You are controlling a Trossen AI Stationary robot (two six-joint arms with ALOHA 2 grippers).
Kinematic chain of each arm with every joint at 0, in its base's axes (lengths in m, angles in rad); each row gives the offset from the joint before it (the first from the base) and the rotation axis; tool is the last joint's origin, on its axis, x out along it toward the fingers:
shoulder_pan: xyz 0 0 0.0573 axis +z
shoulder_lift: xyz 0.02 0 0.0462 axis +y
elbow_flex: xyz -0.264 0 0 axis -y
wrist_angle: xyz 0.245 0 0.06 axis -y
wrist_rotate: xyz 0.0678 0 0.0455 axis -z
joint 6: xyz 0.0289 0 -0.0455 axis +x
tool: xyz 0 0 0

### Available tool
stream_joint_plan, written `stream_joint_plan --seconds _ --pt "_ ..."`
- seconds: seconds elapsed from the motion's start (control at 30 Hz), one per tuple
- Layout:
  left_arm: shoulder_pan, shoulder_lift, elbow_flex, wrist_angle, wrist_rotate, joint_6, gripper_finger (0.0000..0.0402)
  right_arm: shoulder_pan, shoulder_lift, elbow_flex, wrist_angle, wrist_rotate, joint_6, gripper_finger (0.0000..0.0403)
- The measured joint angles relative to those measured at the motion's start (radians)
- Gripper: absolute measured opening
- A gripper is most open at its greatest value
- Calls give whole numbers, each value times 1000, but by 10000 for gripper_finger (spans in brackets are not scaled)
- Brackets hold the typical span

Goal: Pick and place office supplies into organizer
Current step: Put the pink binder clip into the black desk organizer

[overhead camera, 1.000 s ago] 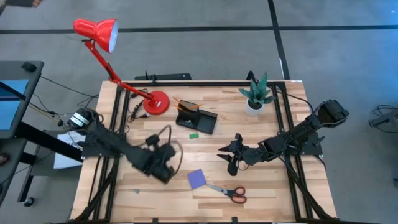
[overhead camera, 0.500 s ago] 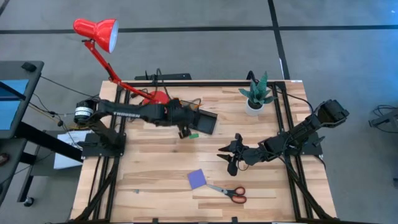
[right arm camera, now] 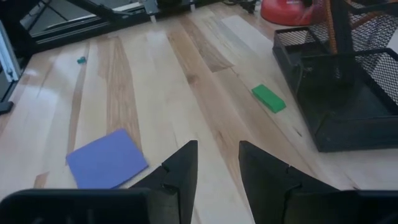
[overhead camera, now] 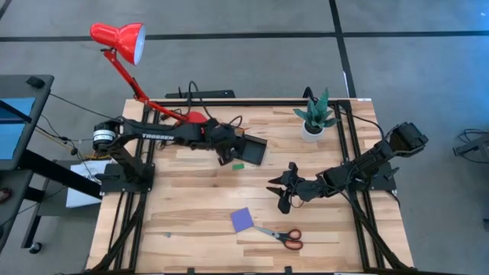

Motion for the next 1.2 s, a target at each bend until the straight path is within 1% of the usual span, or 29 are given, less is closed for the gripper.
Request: stream_joint_plan --seconds 0.17,0.27,0.43,0.6,0.93,1.07,1.2 --pt "-10 0 -115 115 -47 -16 0 -2 0 0 1 3 0 111" --pt "0 0 -148 180 -68 -10 0 -2 0 0 1 2 0 111" --pt "30 0 -149 192 -70 -6 0 -2 0 0 1 2 1 111" --pt "45 0 -149 177 8 5 0 -2 0 0 1 2 1 111" --pt "45 0 -149 171 9 7 2 -2 -1 0 1 2 1 111" --pt "45 0 -149 166 7 8 21 -2 -1 0 1 2 1 111" --pt "45 0 -149 166 11 8 58 -2 -1 0 1 2 1 111"
